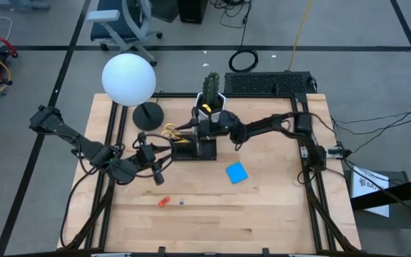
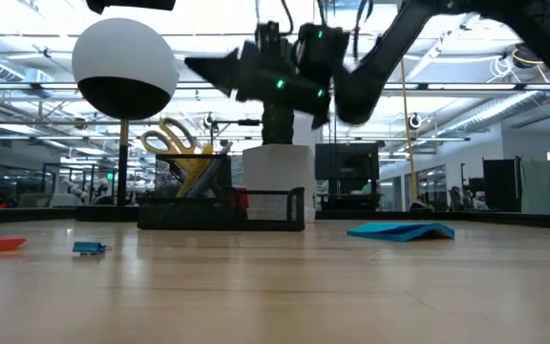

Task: Pick and place office supplies into organizer
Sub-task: Put the note pads into the desk organizer

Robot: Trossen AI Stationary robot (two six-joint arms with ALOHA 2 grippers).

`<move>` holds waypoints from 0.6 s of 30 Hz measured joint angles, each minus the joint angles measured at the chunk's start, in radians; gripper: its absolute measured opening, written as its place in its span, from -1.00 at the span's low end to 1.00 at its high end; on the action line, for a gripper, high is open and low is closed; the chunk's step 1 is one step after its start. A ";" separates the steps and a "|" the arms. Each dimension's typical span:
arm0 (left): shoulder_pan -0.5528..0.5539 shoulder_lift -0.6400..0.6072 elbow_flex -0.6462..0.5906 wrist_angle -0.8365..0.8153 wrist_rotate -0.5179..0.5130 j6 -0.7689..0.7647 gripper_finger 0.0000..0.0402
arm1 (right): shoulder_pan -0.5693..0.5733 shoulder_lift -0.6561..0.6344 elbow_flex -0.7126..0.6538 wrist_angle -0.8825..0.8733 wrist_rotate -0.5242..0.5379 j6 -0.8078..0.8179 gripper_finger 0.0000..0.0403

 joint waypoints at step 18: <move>-0.041 0.000 0.000 -0.006 0.116 0.012 -0.48 | 0.171 -0.592 -0.373 -0.459 0.123 -0.271 -0.53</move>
